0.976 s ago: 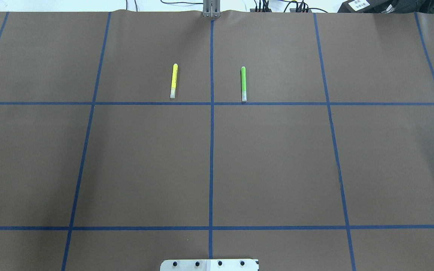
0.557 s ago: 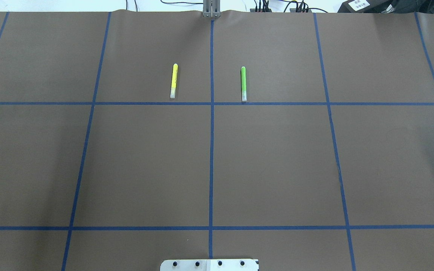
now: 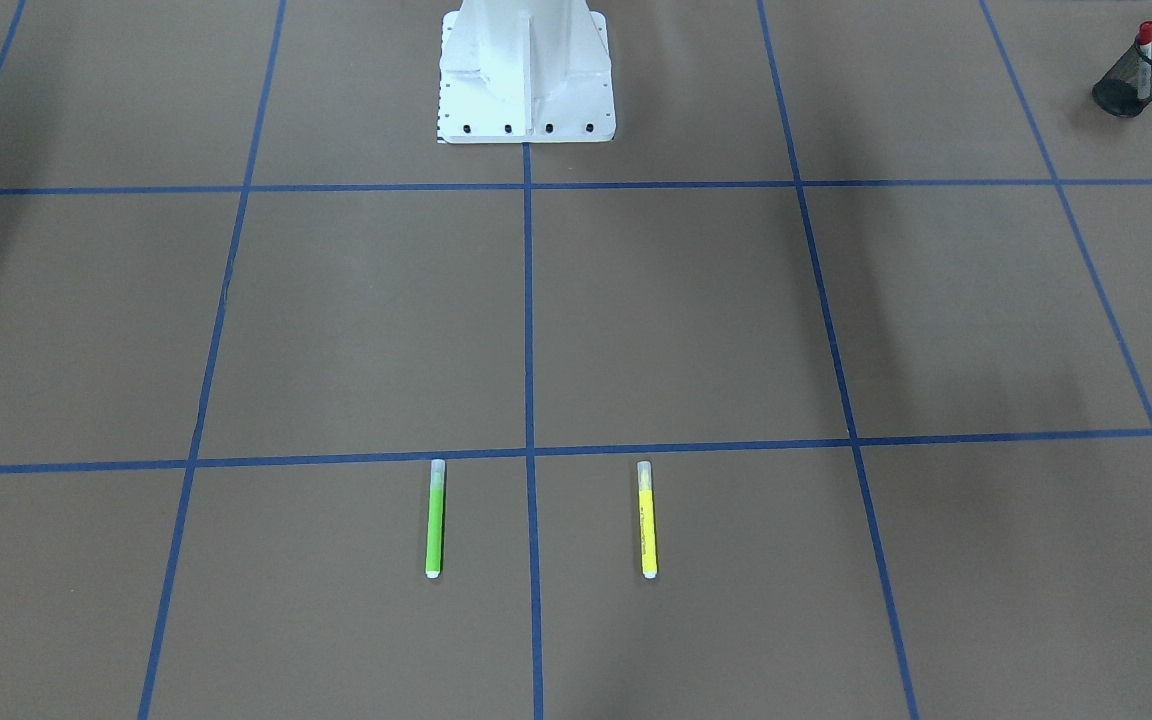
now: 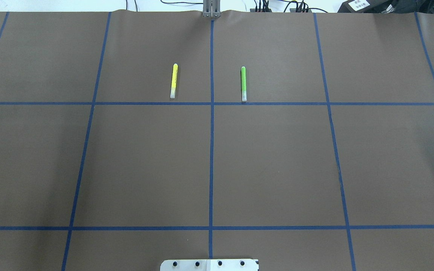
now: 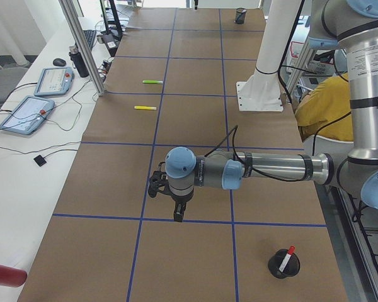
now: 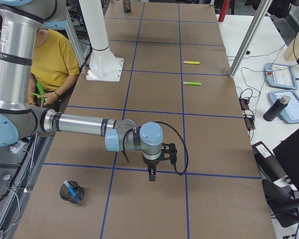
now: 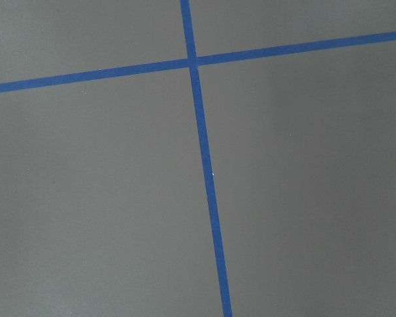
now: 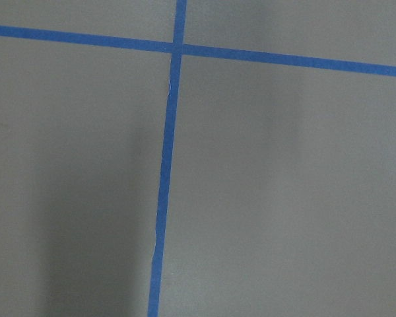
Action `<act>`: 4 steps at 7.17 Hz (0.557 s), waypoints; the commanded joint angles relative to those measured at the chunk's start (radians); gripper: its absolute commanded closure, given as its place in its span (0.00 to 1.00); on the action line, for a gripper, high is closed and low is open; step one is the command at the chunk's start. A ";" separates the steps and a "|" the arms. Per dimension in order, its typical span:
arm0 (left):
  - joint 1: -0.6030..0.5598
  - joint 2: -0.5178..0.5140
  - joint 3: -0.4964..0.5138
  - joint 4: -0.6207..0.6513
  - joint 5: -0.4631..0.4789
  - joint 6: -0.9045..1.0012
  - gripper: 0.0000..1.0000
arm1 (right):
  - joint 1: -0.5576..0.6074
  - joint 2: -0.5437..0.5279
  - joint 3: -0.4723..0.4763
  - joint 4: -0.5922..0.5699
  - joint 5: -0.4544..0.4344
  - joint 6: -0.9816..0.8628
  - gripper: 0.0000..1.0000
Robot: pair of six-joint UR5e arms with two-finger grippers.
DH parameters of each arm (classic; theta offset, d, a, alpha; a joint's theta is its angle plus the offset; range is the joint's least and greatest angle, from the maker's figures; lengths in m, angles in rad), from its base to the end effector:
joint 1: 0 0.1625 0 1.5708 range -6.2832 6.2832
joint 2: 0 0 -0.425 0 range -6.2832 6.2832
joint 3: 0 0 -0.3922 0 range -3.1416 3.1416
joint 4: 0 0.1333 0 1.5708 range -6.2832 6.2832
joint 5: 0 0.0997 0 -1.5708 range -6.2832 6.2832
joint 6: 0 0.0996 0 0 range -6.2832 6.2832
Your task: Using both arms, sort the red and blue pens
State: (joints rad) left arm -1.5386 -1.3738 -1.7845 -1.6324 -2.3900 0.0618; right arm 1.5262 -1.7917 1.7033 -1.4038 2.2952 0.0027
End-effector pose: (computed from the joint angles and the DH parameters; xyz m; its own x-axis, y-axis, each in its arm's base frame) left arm -0.0472 -0.4154 0.6327 0.6773 0.1405 -0.7221 -0.0741 0.9896 0.1231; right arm 0.0493 -0.4054 0.6783 0.7460 -0.0827 0.6608 0.0424 0.9961 0.0767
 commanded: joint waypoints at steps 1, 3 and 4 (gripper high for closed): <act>-0.002 0.001 -0.004 0.000 0.000 0.000 0.00 | 0.000 -0.001 0.019 -0.001 0.007 0.000 0.00; -0.003 0.002 -0.009 0.000 0.000 0.000 0.00 | 0.000 0.000 0.018 -0.001 0.004 -0.001 0.00; -0.002 0.004 -0.009 0.000 0.000 0.000 0.00 | 0.000 0.000 0.019 -0.003 0.006 -0.001 0.00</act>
State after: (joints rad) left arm -1.5408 -1.3712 -1.7924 -1.6322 -2.3900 0.0614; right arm 1.5263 -1.7918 1.7209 -1.4055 2.3004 0.0018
